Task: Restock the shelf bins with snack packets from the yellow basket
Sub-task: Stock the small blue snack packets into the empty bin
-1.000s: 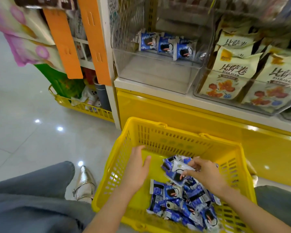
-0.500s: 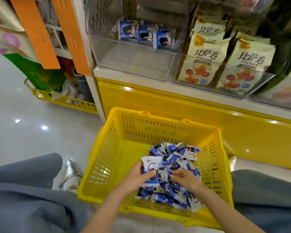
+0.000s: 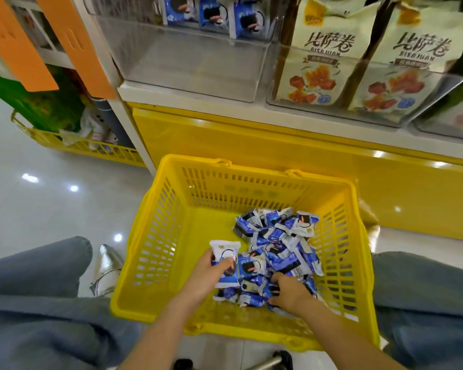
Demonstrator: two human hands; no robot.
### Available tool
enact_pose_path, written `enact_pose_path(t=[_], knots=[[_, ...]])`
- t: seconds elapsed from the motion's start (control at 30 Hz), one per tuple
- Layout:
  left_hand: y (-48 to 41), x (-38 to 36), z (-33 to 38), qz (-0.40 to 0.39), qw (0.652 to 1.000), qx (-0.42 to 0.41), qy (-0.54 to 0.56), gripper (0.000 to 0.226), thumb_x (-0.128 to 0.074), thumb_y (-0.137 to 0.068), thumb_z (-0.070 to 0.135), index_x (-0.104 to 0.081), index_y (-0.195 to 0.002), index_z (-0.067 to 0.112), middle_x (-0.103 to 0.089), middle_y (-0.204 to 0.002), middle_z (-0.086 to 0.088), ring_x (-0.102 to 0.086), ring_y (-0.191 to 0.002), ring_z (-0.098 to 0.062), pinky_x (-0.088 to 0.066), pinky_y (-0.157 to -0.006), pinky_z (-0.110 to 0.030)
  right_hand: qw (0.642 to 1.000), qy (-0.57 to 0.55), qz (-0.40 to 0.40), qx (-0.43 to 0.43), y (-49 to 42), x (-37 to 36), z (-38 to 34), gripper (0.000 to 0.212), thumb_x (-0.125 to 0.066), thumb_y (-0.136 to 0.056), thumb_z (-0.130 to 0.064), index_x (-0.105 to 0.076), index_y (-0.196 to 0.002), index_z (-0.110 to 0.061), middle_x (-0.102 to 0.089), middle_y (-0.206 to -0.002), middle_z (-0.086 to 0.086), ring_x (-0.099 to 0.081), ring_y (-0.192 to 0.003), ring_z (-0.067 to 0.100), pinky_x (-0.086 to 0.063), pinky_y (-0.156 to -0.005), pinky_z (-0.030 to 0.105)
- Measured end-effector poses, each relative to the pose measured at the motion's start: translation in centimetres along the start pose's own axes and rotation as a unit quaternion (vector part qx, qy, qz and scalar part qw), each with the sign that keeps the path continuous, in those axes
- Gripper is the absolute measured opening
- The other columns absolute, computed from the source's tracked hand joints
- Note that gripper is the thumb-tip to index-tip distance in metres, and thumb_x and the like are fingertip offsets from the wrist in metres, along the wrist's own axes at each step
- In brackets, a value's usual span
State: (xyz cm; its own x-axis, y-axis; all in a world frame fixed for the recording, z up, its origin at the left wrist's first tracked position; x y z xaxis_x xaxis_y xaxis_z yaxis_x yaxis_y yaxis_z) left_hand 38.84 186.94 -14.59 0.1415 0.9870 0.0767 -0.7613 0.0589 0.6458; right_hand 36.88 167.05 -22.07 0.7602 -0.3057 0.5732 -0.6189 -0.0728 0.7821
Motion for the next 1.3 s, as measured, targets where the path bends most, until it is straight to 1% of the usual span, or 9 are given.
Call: enact_pose_path(t=[0.1,0.27,0.4,0.53,0.67,0.87,0.93,1.07,1.3], knots=[[-0.1,0.2,-0.5,0.006,1.000,0.014,0.021,0.015,-0.055,-0.092,0.020,-0.051,-0.103,0.029,-0.059,-0.100,0.012,-0.054,-0.090,-0.001,-0.038,-0.078,-0.021,1.000,0.001,0.007,0.004,0.1,0.3,0.1,0.049,-0.066,-0.086,-0.026,-0.043,-0.126,-0.009,-0.054,-0.129,0.012,-0.054,-0.115,0.026,-0.045,-0.093,0.032],[-0.1,0.9,-1.0,0.038,0.999,0.025,0.014,0.019,-0.055,-0.093,0.020,-0.050,-0.110,0.021,-0.056,-0.113,0.000,-0.052,-0.097,-0.012,-0.040,-0.079,-0.024,0.990,-0.138,0.022,-0.003,1.4,2.4,-1.0,0.053,-0.065,-0.086,-0.029,-0.040,-0.129,-0.009,-0.052,-0.129,0.012,-0.055,-0.114,0.026,-0.047,-0.089,0.032],[0.8,0.0,-1.3,0.000,0.986,0.096,0.134,0.034,-0.061,-0.088,0.033,-0.048,-0.117,0.021,-0.061,-0.116,-0.006,-0.066,-0.088,-0.021,-0.057,-0.061,-0.034,0.933,-0.354,0.054,0.043,3.9,4.9,-5.2,0.044,-0.063,-0.088,-0.035,-0.040,-0.119,-0.015,-0.056,-0.112,0.001,-0.058,-0.073,0.006,-0.047,-0.053,0.014],[1.4,-1.7,-0.5,-0.091,0.974,0.092,0.187,0.069,-0.070,-0.065,0.054,-0.046,-0.121,0.022,-0.066,-0.113,-0.007,-0.070,-0.091,-0.026,-0.057,-0.066,-0.040,0.910,-0.359,0.173,0.114,6.3,6.0,-9.0,0.021,-0.053,-0.095,-0.030,-0.048,-0.107,-0.014,-0.051,-0.104,-0.001,-0.052,-0.084,0.004,-0.043,-0.065,0.007],[1.8,-1.3,-0.5,-0.094,0.970,0.066,0.216,0.073,-0.072,-0.066,0.044,-0.045,-0.130,0.023,-0.067,-0.115,-0.008,-0.067,-0.100,-0.025,-0.055,-0.080,-0.044,0.909,-0.356,0.145,0.160,7.8,5.7,-11.1,0.018,-0.039,-0.101,-0.020,-0.053,-0.111,-0.014,-0.057,-0.103,-0.001,-0.053,-0.085,0.000,-0.042,-0.068,0.007],[1.5,-0.1,-0.6,-0.029,0.983,0.038,0.177,0.053,-0.068,-0.079,0.033,-0.050,-0.127,0.020,-0.065,-0.117,-0.005,-0.060,-0.110,-0.022,-0.043,-0.102,-0.044,0.925,-0.282,0.178,0.182,6.3,6.6,-8.5,0.022,-0.045,-0.097,-0.014,-0.052,-0.116,-0.022,-0.057,-0.114,-0.009,-0.053,-0.090,-0.006,-0.042,-0.073,0.004],[1.4,-0.1,-0.6,-0.028,0.982,0.048,0.178,0.049,-0.068,-0.079,0.035,-0.051,-0.124,0.023,-0.065,-0.116,-0.003,-0.060,-0.109,-0.020,-0.043,-0.101,-0.041,0.944,-0.220,0.204,0.138,4.4,7.3,-5.3,0.031,-0.048,-0.096,-0.010,-0.049,-0.126,-0.017,-0.054,-0.127,-0.002,-0.053,-0.105,0.003,-0.043,-0.087,0.011],[1.4,-0.2,-0.2,-0.039,0.982,0.042,0.180,0.054,-0.070,-0.070,0.041,-0.052,-0.120,0.028,-0.067,-0.111,0.005,-0.061,-0.103,-0.009,-0.049,-0.078,-0.026,0.991,-0.039,0.109,0.068,0.7,5.7,0.5,0.055,-0.055,-0.092,-0.008,-0.033,-0.142,-0.013,-0.035,-0.145,0.007,-0.035,-0.133,0.022,-0.034,-0.107,0.030],[0.7,0.1,-1.0,-0.029,0.980,0.057,0.188,0.048,-0.070,-0.071,0.039,-0.053,-0.114,0.031,-0.067,-0.111,0.008,-0.060,-0.101,-0.005,-0.048,-0.080,-0.022,0.970,0.186,0.156,0.036,-0.9,5.3,2.2,0.056,-0.052,-0.094,-0.035,-0.030,-0.143,-0.017,-0.038,-0.142,0.003,-0.029,-0.132,0.023,-0.028,-0.107,0.034]])
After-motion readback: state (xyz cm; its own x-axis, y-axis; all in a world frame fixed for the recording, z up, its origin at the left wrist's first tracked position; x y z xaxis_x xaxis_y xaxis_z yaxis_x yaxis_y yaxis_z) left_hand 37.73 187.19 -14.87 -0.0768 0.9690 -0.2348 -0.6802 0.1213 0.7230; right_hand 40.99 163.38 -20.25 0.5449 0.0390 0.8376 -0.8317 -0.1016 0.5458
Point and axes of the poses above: each hand's wrist, its own y-axis away from the middle knuckle, its own x-axis out of the back of the hand, z = x × y, the point moved 6 cm from there along -y, towards the middle knuckle
